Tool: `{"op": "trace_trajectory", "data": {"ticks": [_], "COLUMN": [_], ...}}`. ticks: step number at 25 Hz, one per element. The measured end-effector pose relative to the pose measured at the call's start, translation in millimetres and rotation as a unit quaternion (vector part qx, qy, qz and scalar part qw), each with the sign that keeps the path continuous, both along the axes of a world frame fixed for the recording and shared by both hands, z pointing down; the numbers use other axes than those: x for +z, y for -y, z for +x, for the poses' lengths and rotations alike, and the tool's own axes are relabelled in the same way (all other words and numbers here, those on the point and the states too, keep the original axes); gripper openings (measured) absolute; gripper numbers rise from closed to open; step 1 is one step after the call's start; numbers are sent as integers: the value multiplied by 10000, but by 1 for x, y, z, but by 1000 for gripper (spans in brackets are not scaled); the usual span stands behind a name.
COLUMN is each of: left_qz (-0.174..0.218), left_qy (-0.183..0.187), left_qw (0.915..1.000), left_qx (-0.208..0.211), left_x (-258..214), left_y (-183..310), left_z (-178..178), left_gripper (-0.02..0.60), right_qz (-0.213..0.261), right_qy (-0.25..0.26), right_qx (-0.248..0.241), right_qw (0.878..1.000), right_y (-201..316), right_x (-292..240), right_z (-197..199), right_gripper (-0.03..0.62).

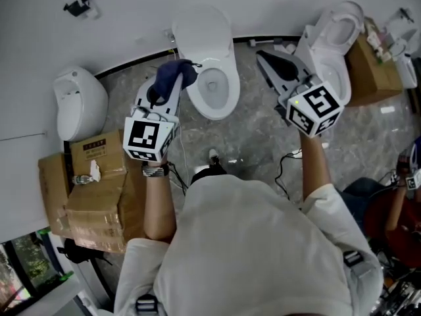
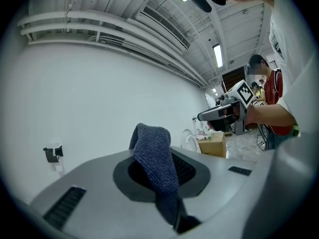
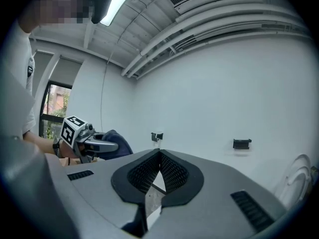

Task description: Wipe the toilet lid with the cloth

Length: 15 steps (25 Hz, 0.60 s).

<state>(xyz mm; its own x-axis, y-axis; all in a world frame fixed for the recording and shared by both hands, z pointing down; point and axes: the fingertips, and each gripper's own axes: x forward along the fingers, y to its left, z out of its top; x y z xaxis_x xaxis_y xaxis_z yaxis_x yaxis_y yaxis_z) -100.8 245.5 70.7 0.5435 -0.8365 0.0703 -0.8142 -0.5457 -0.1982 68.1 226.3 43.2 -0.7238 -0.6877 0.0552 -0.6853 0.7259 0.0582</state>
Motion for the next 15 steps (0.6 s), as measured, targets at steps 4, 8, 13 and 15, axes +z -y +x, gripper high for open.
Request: {"op": "trace_trajectory", "data": {"ticks": [4, 8, 13, 15], "left_qz": [-13, -70, -243, -307], "left_qy": [19, -39, -72, -104], "left_qw": [9999, 9998, 9995, 9992], "left_qx": [111, 160, 210, 230], "left_x": [6, 13, 30, 36], "left_y": [53, 93, 137, 150], "left_z": [-11, -22, -38, -44], "left_gripper": [40, 40, 40, 40], "right_qz": [-7, -87, -217, -259], "right_qy": [23, -86, -104, -102], "right_qx": [91, 57, 165, 270], "right_qw": [10000, 9999, 9996, 9992], "right_y": [53, 91, 133, 146], "right_x": [5, 16, 28, 34], "right_z": [-11, -28, -43, -44], "right_gripper": [28, 28, 29, 29]}}
